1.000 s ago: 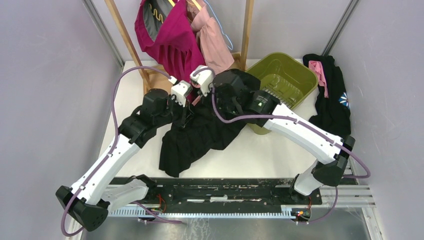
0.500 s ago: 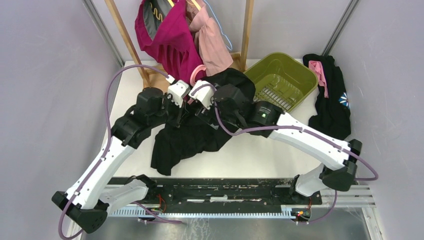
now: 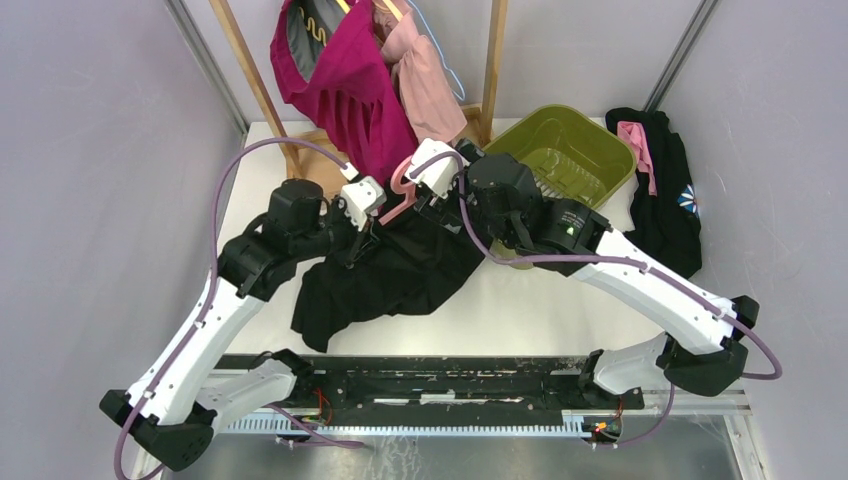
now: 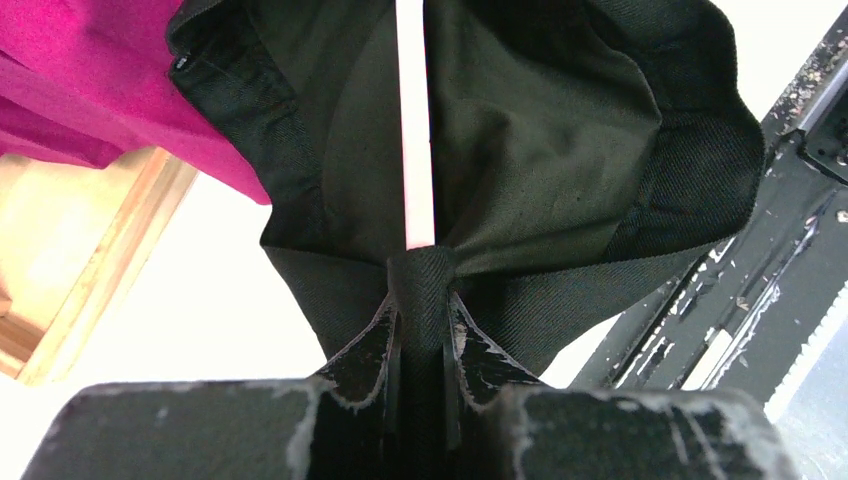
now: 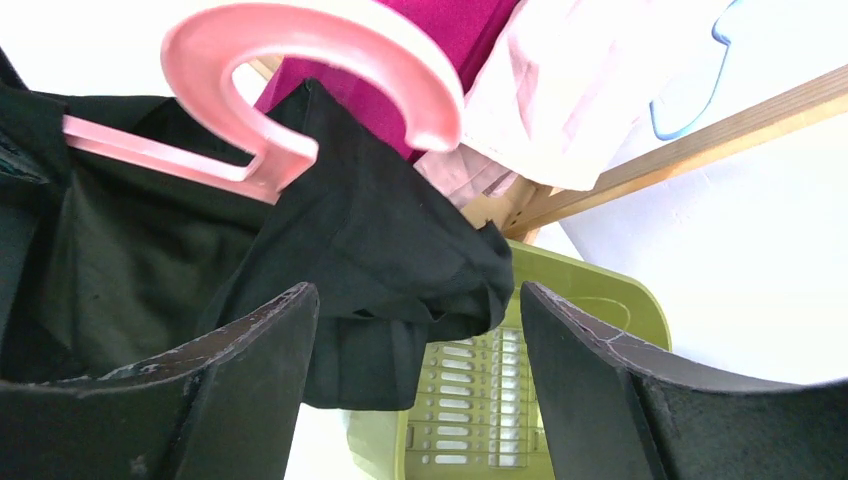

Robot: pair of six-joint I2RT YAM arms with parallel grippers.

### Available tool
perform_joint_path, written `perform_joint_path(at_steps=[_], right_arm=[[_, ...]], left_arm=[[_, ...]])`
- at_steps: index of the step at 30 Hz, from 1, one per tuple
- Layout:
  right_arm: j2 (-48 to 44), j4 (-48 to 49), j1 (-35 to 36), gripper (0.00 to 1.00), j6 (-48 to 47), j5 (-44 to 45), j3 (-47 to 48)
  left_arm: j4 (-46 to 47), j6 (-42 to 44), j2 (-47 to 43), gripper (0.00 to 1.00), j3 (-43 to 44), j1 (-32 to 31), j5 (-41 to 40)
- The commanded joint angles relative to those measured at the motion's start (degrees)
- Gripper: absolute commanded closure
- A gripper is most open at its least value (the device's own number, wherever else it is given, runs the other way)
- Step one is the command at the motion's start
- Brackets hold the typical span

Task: Remove the skirt from the hanger

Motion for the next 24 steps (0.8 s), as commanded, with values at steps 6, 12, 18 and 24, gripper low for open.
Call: perform_joint_path(at_steps=[6,12,18,24], right_arm=[[0.17,-1.00,-5.22,0.23,-3.78,-13.05,-2.34],[-0.47,-3.62,-8.51,0.25,-6.46,-24.58,-5.04],[-1.96,-2.47,-11.29,0.26,-8.33,-30.40,-7.81],[-0.92,-0.21,-14.54,0.27,-8.27,-32.72,-9.22]], left_arm=[[0.99,6.88,-0.33,0.97,5.06,-0.17,7.24],[-0.01,9.15,0.38,0.97,7.14,-0.20,12.20],[-0.84,10.36,1.07,0.97,6.43,-0.19,14.35],[-1.77,10.81,-0.01,0.97,8.05,-0.18,18.63]])
